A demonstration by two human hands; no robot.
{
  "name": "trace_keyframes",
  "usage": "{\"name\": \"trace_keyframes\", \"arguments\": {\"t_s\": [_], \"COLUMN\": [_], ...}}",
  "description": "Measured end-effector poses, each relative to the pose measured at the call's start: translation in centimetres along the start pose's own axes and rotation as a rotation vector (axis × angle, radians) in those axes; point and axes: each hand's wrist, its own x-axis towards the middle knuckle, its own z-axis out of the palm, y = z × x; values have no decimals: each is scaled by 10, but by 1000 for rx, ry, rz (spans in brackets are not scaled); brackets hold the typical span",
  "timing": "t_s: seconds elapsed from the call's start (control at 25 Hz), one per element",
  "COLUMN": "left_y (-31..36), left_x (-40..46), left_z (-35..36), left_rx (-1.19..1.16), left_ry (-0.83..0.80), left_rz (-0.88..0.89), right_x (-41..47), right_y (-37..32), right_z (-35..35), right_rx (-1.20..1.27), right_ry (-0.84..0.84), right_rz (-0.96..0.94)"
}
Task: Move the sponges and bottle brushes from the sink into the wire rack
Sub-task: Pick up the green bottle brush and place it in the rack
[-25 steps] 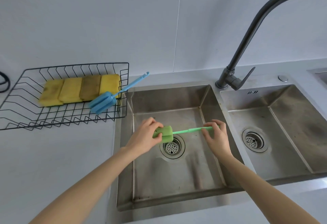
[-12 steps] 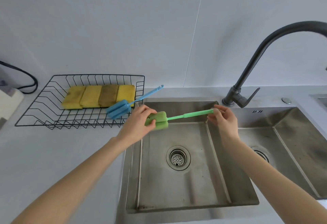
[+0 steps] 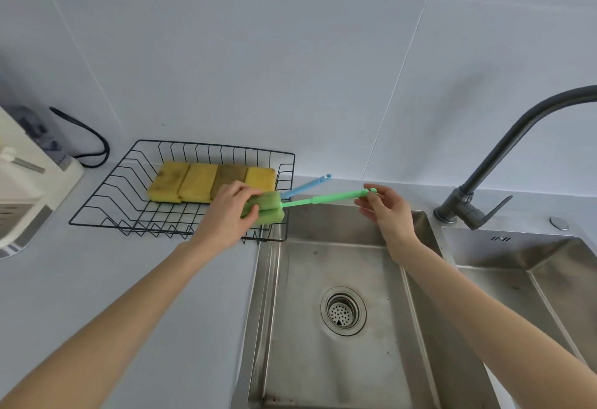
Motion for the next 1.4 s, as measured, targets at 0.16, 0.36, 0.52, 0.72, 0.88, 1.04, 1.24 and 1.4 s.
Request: {"name": "trace_keyframes", "arguments": {"t_s": [0.16,0.36,0.52,0.72,0.88,1.04,1.24,1.4], "left_y": [-22,-39,-48,-51,-54,-57,-60,-61], "left_x": [5,5,13,25,34,34,34,35], "left_z": [-7,-5,-1,0,6,16,19,19], "left_rx": [23,54,85,79,85,115,150,120], "left_ry": [-26,-102,-201,-288,-359,-387,-413,-423], "left_rz": [-80,-149,-166,-167,-175,-181,-194,-184], "right_x": [8,13,18,26,30,24,16,14], "right_y": [-4,4,13,16,15,15,16,16], "right_z": [26,45,49,50,51,54,53,52], "right_rx": [-30,-78,-123,-202,-284,-372,-454,-501], "right_ry": [-66,-108,-65,-36,-18,-46,-79,-98], "right_rz": [16,57,113,141,135,101,81,85]}}
